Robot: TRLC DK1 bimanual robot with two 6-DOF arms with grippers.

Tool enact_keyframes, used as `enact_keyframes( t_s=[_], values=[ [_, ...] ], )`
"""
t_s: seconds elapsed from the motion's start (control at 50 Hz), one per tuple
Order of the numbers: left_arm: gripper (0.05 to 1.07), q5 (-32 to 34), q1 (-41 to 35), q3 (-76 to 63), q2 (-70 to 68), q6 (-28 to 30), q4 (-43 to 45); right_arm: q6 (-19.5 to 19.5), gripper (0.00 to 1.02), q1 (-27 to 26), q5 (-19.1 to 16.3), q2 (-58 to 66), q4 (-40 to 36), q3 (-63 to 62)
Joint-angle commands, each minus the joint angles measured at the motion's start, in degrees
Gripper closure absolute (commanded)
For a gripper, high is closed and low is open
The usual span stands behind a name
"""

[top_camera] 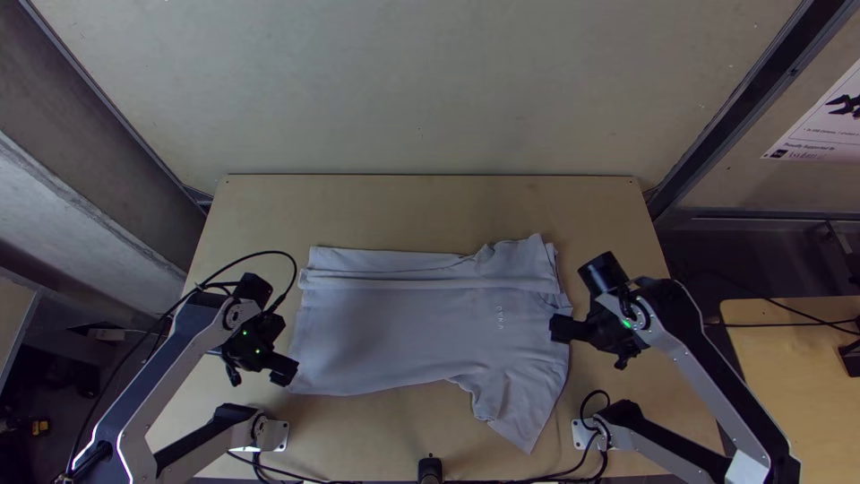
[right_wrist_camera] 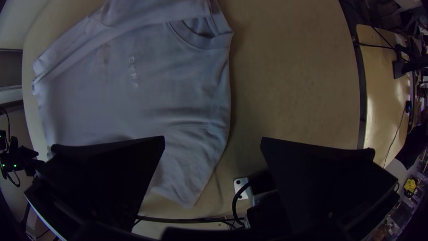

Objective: Fold the t-shirt

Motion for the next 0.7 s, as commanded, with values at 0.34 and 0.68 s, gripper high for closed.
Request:
enact_keyframes(
  t_s=[0.34,0.68],
  values=[
    [0.25,-3.69,-7.67,-2.98,11.14,-2.85,3.49,1.73,0.04,2.83,-1.35,1.02,1.80,-7.50],
    [0.64,-3.43,-14.71,-3.24,18.61,-5.66,5.16,1.38,0.03,3.88,-1.79,1.11,3.21,-12.07]
  ],
)
